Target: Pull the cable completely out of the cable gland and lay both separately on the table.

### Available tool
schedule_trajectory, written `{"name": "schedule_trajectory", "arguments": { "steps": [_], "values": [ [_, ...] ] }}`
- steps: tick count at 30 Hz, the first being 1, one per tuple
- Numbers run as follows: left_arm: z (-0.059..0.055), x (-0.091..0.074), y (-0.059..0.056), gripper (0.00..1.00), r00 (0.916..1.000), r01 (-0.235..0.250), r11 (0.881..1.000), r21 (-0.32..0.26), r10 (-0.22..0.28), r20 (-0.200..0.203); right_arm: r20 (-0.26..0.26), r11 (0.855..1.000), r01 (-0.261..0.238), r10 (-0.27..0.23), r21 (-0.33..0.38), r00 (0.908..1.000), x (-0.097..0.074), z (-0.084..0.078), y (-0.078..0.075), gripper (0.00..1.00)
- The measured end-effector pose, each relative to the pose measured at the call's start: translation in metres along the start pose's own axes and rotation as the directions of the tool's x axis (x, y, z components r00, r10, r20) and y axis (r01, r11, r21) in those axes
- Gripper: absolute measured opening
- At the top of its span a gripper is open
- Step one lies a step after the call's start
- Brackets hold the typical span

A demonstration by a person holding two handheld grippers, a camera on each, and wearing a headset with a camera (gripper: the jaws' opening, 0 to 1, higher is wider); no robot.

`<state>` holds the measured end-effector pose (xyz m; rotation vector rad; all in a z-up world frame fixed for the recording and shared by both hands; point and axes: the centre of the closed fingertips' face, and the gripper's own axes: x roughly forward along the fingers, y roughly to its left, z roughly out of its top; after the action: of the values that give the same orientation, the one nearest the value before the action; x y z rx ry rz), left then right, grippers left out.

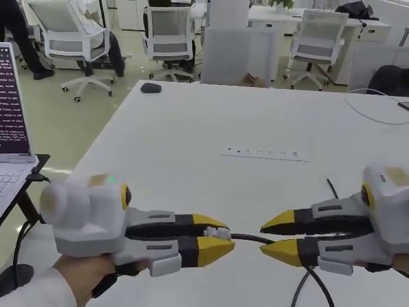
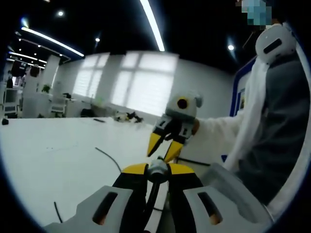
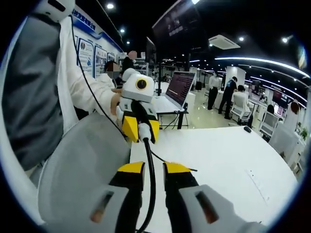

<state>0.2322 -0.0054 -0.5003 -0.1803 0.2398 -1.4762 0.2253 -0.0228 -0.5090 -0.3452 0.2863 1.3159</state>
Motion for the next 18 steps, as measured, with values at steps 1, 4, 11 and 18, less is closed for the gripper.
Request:
{"name": "schedule_trajectory", "arguments": {
  "steps": [1, 4, 11, 18],
  "values": [
    [0.000, 0.001, 0.000, 0.16, 1.0000, 0.000, 1.000, 0.000, 0.000, 0.000, -0.001, 1.000, -0.008, 0.008, -0.009, 1.0000, 0.002, 0.002, 0.002, 0.14],
    [0.001, 0.002, 0.000, 0.16, 1.0000, 0.003, 1.000, 0.003, -0.003, 0.001, -0.016, 0.999, -0.024, 0.024, -0.030, 0.9996, 0.008, 0.001, 0.004, 0.12],
    [-0.001, 0.001, 0.001, 0.16, 0.9999, -0.005, 1.000, 0.009, 0.005, -0.011, 0.017, 0.999, -0.029, 0.030, -0.043, 0.9994, 0.014, 0.004, 0.006, 0.06],
    [-0.002, 0.000, 0.003, 0.16, 0.9997, -0.017, 1.000, 0.015, 0.017, -0.016, 0.014, 0.998, -0.029, 0.030, -0.056, 0.9994, 0.017, 0.003, 0.004, 0.03]
  ]
}}
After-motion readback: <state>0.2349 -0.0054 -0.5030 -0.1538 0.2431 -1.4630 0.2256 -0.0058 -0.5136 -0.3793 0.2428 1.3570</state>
